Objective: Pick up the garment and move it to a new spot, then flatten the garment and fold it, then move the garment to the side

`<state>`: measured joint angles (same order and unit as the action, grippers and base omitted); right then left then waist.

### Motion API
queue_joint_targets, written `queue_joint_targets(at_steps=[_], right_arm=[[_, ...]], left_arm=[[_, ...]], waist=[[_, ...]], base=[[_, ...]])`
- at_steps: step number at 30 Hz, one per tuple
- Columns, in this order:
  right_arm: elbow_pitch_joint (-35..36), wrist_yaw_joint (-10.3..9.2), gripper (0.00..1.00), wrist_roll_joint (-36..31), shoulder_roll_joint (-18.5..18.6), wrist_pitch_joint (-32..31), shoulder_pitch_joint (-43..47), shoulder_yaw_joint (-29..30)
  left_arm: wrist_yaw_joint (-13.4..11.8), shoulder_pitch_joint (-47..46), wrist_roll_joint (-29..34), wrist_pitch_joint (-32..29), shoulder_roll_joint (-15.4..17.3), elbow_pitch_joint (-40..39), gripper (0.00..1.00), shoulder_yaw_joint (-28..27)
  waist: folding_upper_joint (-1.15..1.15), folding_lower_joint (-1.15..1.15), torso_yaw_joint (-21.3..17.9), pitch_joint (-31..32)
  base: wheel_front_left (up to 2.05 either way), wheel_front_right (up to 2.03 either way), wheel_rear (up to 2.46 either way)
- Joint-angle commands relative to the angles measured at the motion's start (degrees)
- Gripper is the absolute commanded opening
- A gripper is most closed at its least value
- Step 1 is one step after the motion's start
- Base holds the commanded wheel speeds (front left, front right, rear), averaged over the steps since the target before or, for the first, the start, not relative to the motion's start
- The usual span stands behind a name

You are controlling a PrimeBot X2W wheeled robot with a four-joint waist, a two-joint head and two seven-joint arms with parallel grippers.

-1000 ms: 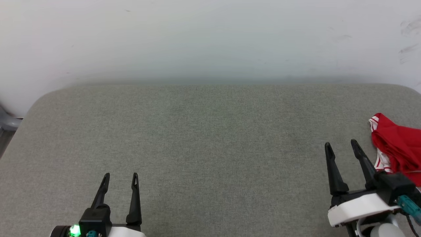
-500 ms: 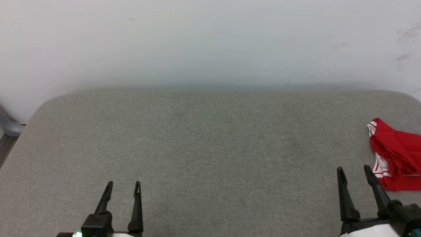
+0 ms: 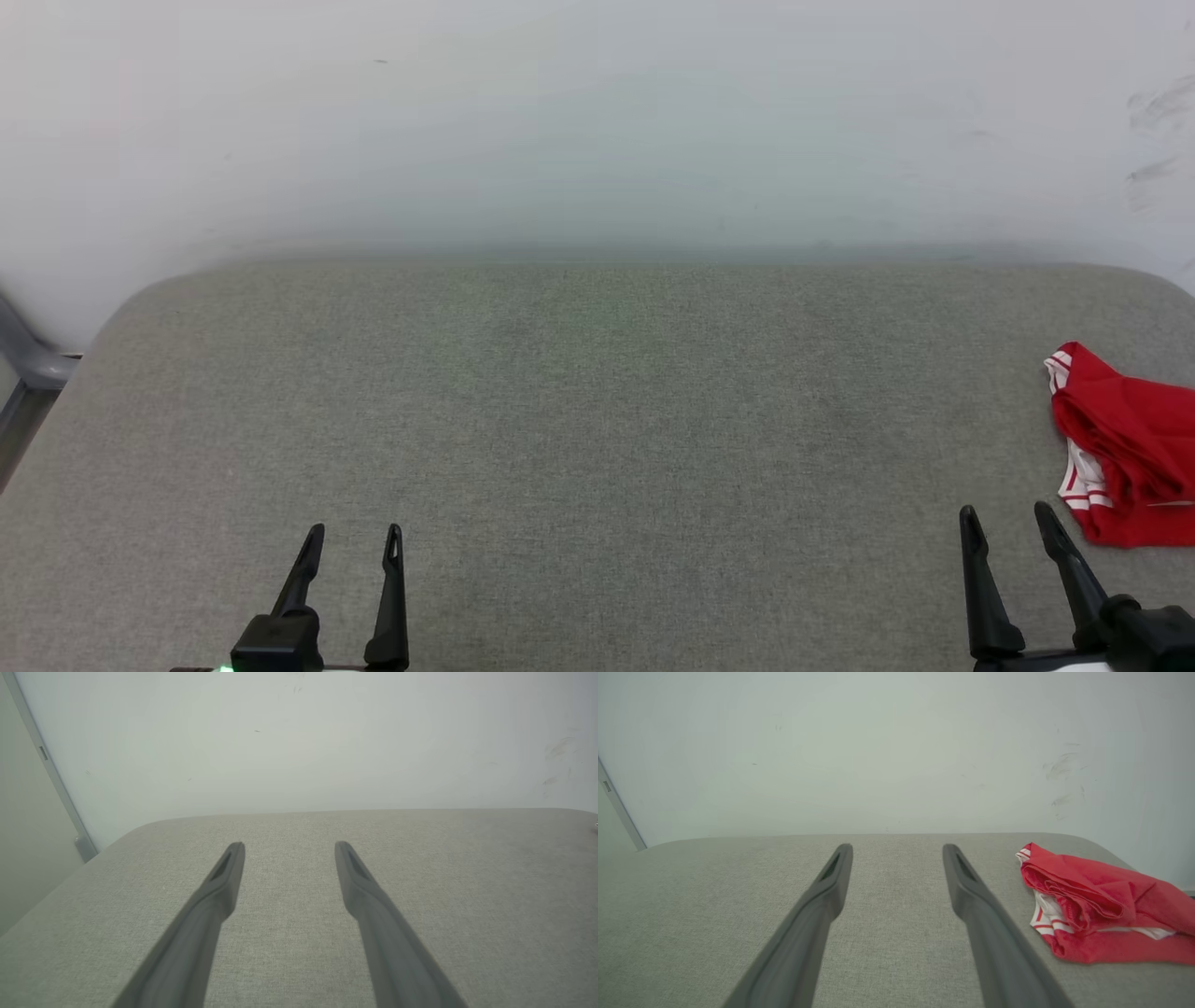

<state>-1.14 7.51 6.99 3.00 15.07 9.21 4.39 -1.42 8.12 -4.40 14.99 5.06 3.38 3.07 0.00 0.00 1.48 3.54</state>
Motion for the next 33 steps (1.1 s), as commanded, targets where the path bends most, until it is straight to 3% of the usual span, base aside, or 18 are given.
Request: queue_joint_targets(at_steps=[1,9,10,17,33], right_arm=[[-0.3,-0.05,1.00,-0.2,-0.3,0.1,0.5,-0.1],[-1.0,-0.05,1.00,-0.2,-0.2,0.1,0.5,-0.5],[-1.0,0.00,0.00,0.0,0.0,0.0,0.0,-0.5],[-3.3,0.01,0.00,2.8,0.0,-0.6,0.1,-0.6],[-5.3,0.00,0.00,20.8,0.4,-4.7,-3.4,-0.5]], left_arm=[[0.3,0.5,-0.2,0.3,0.0,0.1,1.00,-0.2],[0.3,0.5,0.1,0.3,-0.4,0.6,1.00,-0.5],[0.3,0.0,0.1,0.0,-0.3,0.5,0.00,-0.3],[0.5,0.0,-2.6,-1.1,-0.4,3.2,0.00,-0.5],[2.3,-3.1,-20.7,-5.4,-0.8,4.6,0.00,-2.4]], waist=[[0.00,0.00,0.1,0.0],[0.00,0.00,0.2,0.0],[0.00,0.00,0.2,0.0],[0.00,0.00,0.2,-0.1],[0.00,0.00,0.0,-0.5]], base=[[0.00,0.00,0.00],[0.00,0.00,0.00],[0.00,0.00,0.00],[0.00,0.00,0.00],[0.00,0.00,0.00]])
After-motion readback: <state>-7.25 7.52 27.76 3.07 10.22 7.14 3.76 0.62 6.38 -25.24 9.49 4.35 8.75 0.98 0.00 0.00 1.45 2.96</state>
